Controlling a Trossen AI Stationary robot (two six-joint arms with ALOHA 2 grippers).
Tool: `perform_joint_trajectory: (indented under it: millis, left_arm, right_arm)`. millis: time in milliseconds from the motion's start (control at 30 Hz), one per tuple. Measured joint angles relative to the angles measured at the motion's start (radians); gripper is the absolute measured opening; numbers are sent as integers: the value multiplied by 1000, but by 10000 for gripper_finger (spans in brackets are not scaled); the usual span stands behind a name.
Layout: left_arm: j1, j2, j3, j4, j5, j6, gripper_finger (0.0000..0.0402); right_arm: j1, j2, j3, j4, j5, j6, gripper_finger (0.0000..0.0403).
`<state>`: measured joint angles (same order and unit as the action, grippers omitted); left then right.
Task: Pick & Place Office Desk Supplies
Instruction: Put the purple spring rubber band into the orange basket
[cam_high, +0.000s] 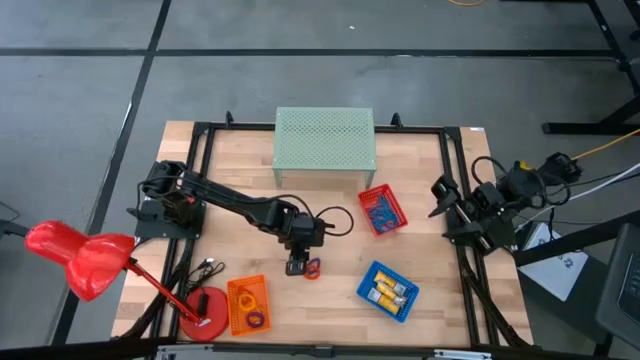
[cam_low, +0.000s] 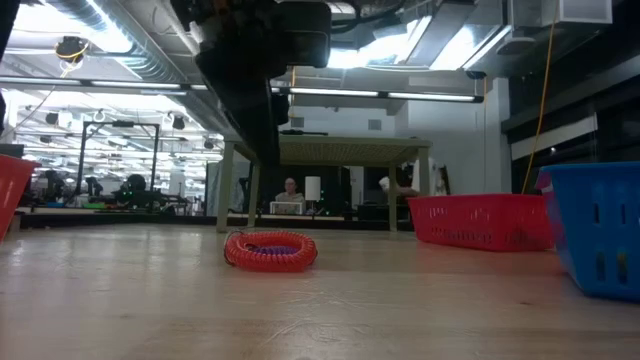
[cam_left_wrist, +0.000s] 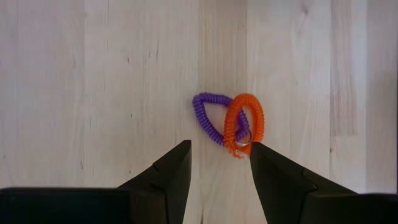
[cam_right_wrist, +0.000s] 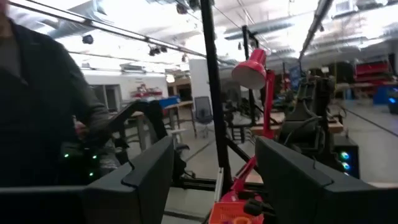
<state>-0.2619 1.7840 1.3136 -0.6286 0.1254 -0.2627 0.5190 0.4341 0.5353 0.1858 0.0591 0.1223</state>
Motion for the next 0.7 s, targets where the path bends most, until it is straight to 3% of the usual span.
perform_joint_trajectory:
  millis: [300, 567, 700]
  left_arm:
    - [-5, 0, 0, 22, -37, -41, 159]
    - [-11, 24, 0, 29, -41, -27, 159]
    - [-11, 75, 0, 43, -29, -21, 159]
  right_arm:
    - [9, -166, -264, 141, 49, 19, 229]
    - [10, -231, -486, 408, 49, 45, 229]
    - [10, -233, -520, 468, 51, 56, 229]
